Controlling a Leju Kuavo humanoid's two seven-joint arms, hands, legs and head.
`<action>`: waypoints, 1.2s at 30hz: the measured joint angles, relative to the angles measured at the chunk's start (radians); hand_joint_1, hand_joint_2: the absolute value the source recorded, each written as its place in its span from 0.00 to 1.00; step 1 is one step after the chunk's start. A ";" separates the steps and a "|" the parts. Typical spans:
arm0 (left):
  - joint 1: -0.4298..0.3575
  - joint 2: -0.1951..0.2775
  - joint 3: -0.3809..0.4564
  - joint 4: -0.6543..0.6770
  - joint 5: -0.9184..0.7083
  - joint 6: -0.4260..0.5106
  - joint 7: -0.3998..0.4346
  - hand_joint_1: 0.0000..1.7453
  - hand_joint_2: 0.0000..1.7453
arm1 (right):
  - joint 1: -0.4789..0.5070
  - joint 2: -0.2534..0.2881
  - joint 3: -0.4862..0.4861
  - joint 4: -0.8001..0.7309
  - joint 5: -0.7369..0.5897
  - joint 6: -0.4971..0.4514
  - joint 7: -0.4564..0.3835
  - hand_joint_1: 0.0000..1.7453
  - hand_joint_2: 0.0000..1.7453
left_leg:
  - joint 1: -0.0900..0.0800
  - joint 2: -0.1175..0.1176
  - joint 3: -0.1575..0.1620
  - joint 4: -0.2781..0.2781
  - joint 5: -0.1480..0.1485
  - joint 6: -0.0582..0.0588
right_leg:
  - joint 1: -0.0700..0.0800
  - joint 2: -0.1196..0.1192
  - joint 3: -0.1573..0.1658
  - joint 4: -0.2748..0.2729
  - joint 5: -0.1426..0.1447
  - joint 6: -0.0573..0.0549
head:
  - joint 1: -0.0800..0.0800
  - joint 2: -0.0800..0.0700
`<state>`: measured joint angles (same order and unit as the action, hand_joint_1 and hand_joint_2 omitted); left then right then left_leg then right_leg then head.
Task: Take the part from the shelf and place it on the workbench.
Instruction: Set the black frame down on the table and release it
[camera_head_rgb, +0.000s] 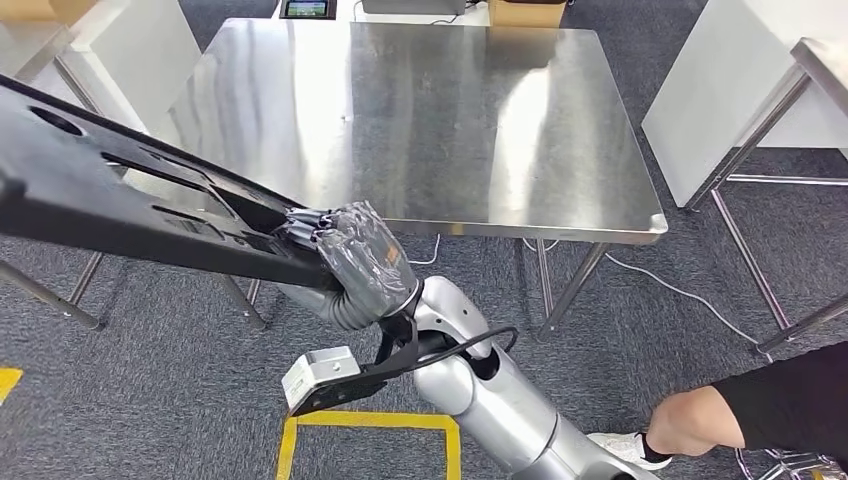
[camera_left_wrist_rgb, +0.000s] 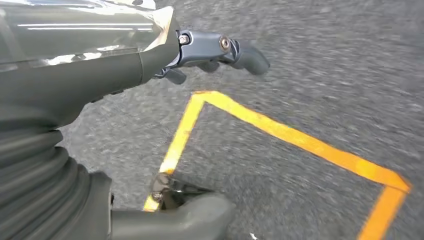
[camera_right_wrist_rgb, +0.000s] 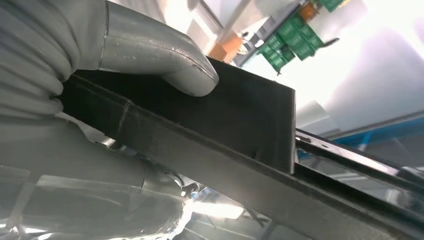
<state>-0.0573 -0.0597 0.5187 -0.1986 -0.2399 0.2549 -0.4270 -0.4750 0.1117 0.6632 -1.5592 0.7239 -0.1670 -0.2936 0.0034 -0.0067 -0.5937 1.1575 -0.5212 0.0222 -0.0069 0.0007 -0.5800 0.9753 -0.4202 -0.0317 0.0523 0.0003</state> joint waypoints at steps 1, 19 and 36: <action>-0.001 0.000 0.001 0.000 0.001 0.000 0.000 0.00 1.00 | -0.004 0.002 0.002 0.002 0.002 0.000 0.000 1.00 1.00 | 0.002 0.000 -0.024 0.038 -0.007 -0.005 | -0.001 -0.001 0.005 -0.001 -0.003 -0.005 | 0.000 0.000; 0.006 -0.005 0.040 -0.001 0.013 0.037 0.018 0.00 1.00 | -0.058 0.039 0.068 0.102 0.013 0.010 0.010 1.00 1.00 | 0.011 -0.001 0.021 -0.153 0.066 0.032 | -0.004 0.005 -0.094 0.283 -0.201 0.054 | 0.001 0.000; 0.009 -0.008 0.049 0.001 -0.001 0.030 0.011 0.00 1.00 | -0.080 0.055 0.095 0.146 0.131 -0.016 0.073 1.00 1.00 | 0.034 0.002 -0.096 0.021 -0.017 -0.043 | -0.002 0.012 0.073 -0.006 -0.058 0.003 | -0.005 0.000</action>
<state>-0.0481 -0.0673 0.5676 -0.1980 -0.2405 0.2845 -0.4156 -0.5550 0.1663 0.7578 -1.4129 0.8548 -0.1826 -0.2203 0.0369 -0.0046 -0.6896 1.1784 -0.5383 -0.0203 -0.0089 0.0126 -0.5066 0.9690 -0.4780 -0.0283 0.0474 0.0004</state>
